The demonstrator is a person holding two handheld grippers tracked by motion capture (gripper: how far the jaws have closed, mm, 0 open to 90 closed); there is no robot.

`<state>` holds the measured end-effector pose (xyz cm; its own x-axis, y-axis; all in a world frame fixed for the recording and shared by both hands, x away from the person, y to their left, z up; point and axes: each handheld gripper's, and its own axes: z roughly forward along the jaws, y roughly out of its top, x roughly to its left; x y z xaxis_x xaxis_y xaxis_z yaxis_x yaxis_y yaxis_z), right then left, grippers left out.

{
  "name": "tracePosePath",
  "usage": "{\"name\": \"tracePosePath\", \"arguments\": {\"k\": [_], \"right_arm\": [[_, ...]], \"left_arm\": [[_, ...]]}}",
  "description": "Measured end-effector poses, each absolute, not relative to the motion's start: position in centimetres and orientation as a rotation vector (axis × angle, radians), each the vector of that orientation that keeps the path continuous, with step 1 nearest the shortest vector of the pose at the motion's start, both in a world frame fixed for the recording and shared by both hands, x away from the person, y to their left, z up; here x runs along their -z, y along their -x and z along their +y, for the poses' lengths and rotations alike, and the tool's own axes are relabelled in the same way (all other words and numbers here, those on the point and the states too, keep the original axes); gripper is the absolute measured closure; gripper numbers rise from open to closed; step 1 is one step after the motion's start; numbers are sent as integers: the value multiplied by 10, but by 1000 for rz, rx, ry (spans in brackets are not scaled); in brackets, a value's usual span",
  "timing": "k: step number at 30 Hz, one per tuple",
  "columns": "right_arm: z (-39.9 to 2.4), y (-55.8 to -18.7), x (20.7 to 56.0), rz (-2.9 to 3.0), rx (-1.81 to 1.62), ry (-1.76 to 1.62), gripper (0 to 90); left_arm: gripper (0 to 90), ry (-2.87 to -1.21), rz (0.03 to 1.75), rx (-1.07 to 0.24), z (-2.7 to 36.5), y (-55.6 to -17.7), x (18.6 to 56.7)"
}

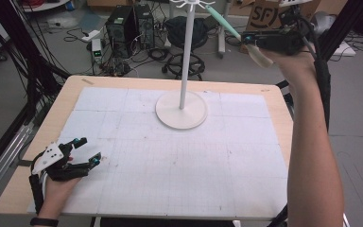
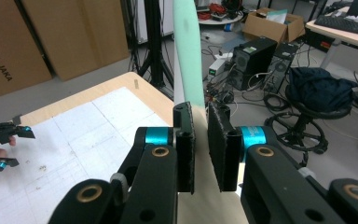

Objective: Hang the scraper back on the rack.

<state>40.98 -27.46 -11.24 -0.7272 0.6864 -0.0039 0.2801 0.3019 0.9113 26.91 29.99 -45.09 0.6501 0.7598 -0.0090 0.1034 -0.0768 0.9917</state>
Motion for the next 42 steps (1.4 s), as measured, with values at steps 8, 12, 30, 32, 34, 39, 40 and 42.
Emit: {"name": "tracePosePath", "arguments": {"k": [8,12,30,32,34,39,40,42], "right_arm": [[-271,-413,118,2192,-1377,-876,814],[-267,-417,122,2204,-1361,-876,813],[-260,-409,135,2198,-1373,-765,432],[-262,-404,142,2197,-1384,-742,382],[-264,-398,151,2192,-1398,-728,347],[-274,-380,181,2190,-1460,-685,268],[-276,-376,189,2188,-1470,-683,259],[-279,-368,205,2191,-1479,-650,244]], "left_arm": [[188,-1578,734,-633,300,-269,451],[188,-1578,734,-632,300,-269,451],[187,-1577,732,-630,300,-269,451],[186,-1577,732,-631,300,-269,451],[186,-1576,732,-631,300,-269,451],[186,-1577,733,-630,300,-269,451],[186,-1576,734,-630,300,-269,451],[186,-1576,734,-631,300,-269,451]]}}
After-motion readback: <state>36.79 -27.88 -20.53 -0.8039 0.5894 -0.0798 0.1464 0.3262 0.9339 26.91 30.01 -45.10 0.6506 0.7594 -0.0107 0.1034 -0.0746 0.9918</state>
